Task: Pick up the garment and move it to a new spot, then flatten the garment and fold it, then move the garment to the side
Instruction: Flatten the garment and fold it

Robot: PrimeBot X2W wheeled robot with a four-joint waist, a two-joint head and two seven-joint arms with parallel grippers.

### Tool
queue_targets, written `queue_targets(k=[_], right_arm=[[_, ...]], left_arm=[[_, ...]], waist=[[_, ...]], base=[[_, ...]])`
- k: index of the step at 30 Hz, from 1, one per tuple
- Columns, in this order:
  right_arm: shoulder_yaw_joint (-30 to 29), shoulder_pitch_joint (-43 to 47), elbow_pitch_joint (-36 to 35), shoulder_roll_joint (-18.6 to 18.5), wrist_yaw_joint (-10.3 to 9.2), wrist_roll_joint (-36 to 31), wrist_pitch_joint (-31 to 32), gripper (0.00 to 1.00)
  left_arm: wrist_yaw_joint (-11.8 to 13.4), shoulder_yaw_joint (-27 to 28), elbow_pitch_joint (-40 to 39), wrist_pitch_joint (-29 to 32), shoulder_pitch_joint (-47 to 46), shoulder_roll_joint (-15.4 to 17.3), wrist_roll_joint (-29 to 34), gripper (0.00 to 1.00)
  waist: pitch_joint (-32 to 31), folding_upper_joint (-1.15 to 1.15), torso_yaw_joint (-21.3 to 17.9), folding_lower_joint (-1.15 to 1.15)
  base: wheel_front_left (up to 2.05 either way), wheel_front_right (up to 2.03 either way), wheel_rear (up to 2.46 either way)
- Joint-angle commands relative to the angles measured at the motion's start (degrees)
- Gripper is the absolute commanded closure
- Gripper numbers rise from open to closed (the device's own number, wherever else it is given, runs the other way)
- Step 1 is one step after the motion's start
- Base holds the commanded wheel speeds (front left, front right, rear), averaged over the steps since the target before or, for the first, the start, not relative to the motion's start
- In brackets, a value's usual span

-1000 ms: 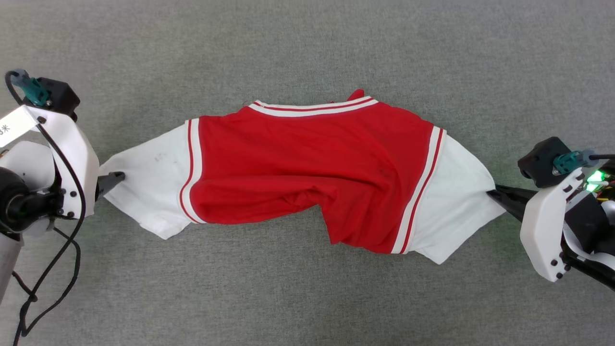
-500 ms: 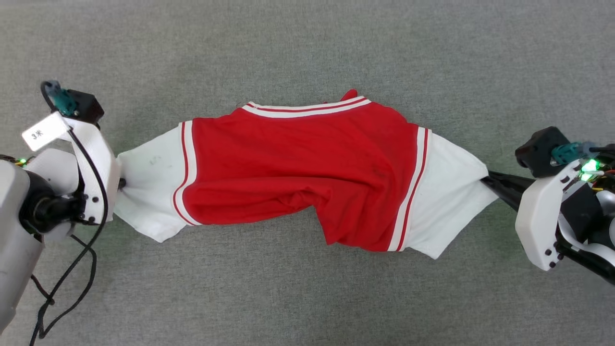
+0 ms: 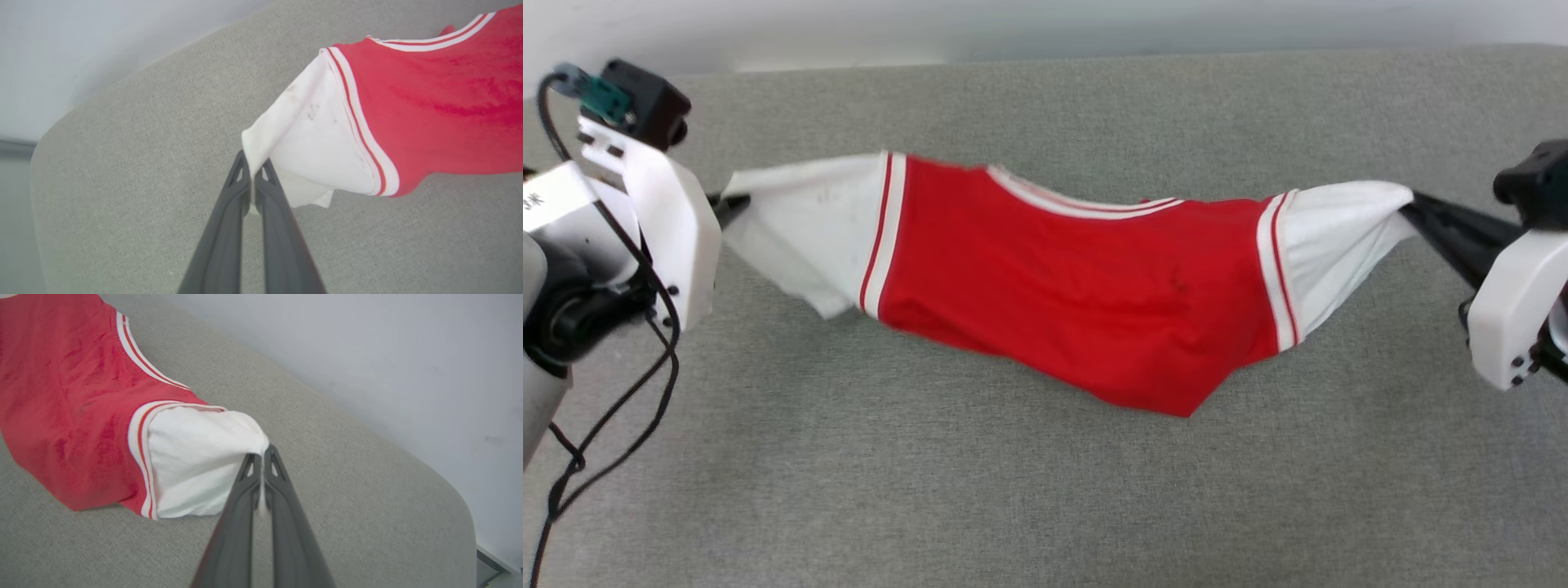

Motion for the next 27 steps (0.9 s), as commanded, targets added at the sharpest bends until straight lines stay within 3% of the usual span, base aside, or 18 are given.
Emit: queue_targets(k=[1,4,15,27], right_arm=[[-0.99,-1.71,-0.50,-0.39,-0.04,-0.51,-0.67,1.00],[-2.71,-3.86,-1.33,-0.88,-0.04,-1.26,-0.68,1.00],[-6.91,-18.67,-0.35,0.01,-0.04,-5.00,3.44,1.00],[-4.94,-44.77,12.38,5.23,-0.04,-12.11,2.71,1.00]], left_arm=[[-0.03,0.24,-1.46,-1.71,-1.42,0.36,0.44,1.00],[-0.03,0.33,-3.36,-4.17,-3.61,0.49,2.19,1.00],[0.39,1.92,-3.33,-9.42,-18.15,-5.04,7.28,1.00],[0.64,4.87,6.75,-18.84,-41.03,-10.73,14.66,1.00]], waist=[[-1.12,0.00,0.79,0.00],[-1.48,0.00,1.14,0.00],[3.43,0.00,0.94,0.00],[12.89,0.00,-0.49,0.00]], base=[[0.00,0.00,0.00],[0.00,0.00,0.00],[0.00,0.00,0.00],[0.00,0.00,0.00]])
